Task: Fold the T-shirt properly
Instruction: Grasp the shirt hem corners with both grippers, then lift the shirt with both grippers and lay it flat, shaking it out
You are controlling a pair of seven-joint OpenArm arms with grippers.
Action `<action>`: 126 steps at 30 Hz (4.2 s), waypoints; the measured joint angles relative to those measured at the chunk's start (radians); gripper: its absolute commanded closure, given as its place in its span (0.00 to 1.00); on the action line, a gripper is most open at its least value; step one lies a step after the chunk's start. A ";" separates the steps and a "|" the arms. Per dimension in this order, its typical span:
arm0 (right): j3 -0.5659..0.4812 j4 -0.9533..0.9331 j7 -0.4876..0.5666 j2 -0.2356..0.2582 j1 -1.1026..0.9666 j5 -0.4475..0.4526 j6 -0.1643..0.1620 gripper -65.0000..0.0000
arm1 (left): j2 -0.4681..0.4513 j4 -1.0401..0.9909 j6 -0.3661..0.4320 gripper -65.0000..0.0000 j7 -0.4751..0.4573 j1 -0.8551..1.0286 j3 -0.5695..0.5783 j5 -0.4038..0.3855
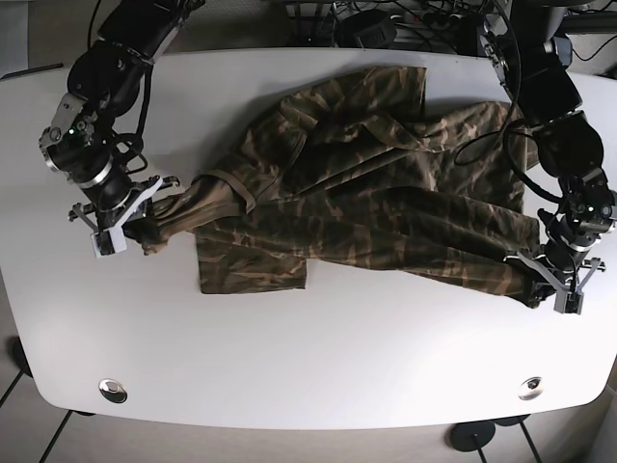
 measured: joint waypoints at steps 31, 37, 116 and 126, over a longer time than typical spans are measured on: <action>-0.188 -0.602 -0.018 0.098 0.186 0.129 -0.008 0.10 | 0.006 0.005 0.001 1.00 -0.002 0.031 -0.014 0.004; -0.265 -0.594 0.055 0.060 0.119 0.157 0.000 0.10 | 0.006 0.005 0.001 1.00 -0.002 0.031 -0.014 0.004; -0.142 0.053 -0.157 0.095 -0.232 0.140 -0.003 0.97 | 0.156 0.319 -0.168 1.00 0.065 0.430 -0.163 -0.003; -0.143 0.053 -0.154 0.095 -0.371 0.161 -0.001 0.97 | 0.162 0.355 -0.172 1.00 0.062 0.580 -0.268 -0.018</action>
